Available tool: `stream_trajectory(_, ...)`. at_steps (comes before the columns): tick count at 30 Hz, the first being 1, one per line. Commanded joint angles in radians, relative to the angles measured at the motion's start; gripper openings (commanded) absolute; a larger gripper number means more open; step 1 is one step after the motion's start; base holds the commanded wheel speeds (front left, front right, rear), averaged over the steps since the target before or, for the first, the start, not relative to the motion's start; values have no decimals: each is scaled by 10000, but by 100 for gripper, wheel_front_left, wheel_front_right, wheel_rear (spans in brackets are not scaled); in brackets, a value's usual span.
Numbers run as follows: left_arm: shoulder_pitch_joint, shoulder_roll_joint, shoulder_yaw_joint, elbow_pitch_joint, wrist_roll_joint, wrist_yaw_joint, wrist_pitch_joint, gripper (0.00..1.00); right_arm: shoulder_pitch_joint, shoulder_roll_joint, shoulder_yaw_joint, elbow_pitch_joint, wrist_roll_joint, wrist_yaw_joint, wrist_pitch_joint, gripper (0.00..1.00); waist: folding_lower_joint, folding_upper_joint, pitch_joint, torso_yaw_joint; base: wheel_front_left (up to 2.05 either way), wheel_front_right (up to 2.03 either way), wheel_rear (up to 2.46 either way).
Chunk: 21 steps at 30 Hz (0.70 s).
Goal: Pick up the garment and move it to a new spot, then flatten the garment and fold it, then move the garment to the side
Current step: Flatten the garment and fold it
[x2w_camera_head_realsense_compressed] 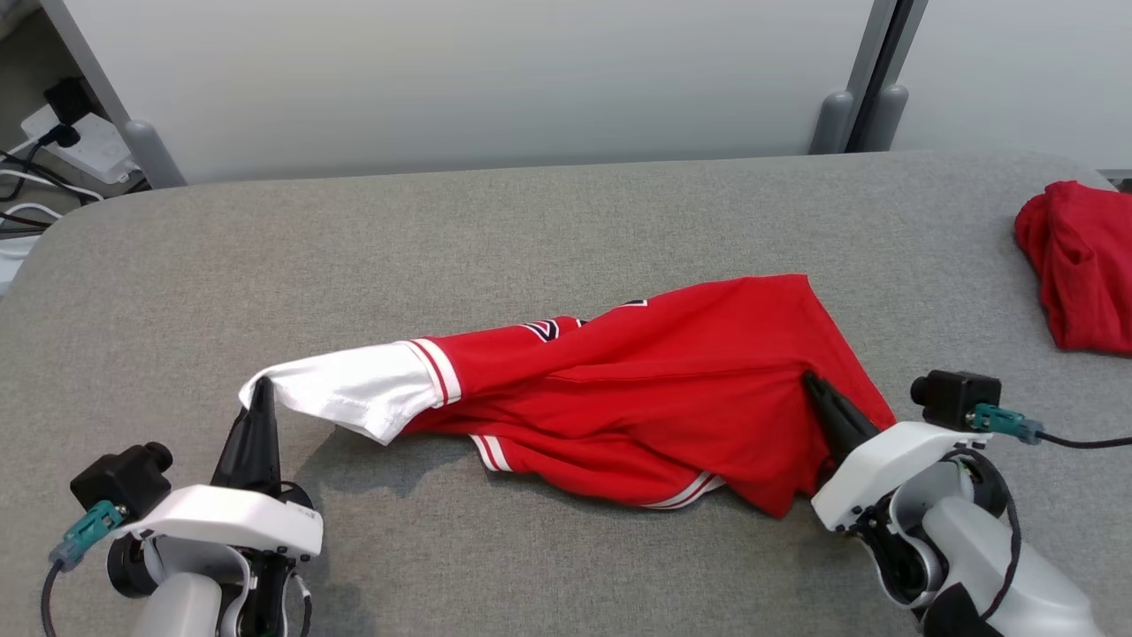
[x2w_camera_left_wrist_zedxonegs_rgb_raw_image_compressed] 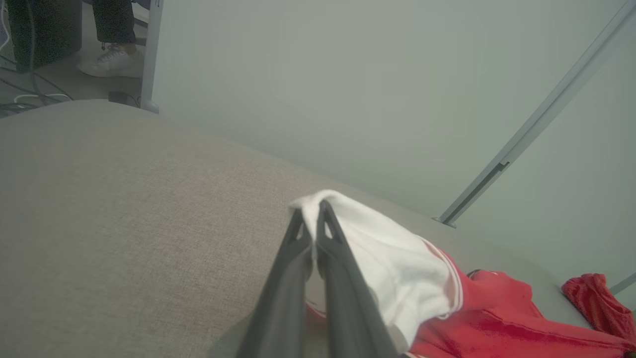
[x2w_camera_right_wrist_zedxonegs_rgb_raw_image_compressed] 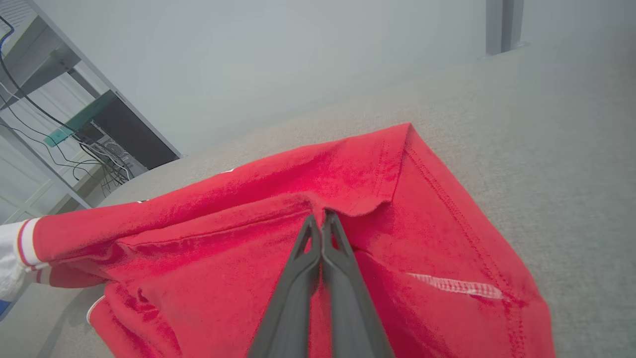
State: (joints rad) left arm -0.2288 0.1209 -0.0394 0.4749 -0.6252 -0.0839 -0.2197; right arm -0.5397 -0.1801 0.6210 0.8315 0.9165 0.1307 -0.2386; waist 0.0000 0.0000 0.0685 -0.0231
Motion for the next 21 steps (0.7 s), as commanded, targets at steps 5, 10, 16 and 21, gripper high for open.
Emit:
stream_trajectory(5,-259,211,421,-1312,-770,-117,577,0,218,-721,-588,-1426,-425,0,-225,0,0,0,-364,10,0,0,0)
stream_trajectory(10,-450,461,706,-2852,-1643,0,1858,0,385,-1506,-1108,-2548,-619,0,-222,15,0,0,-857,-9,0,0,0)
stream_trajectory(16,-764,798,1262,-4676,-2618,508,3122,0,119,-2393,-1627,-3639,-973,0,-151,0,0,0,-1183,-142,0,0,0)
stream_trajectory(21,-1144,1174,1318,-5420,-2813,850,3894,0,23,-2536,-2131,-4083,-775,0,309,0,0,0,-1390,-175,0,0,0)
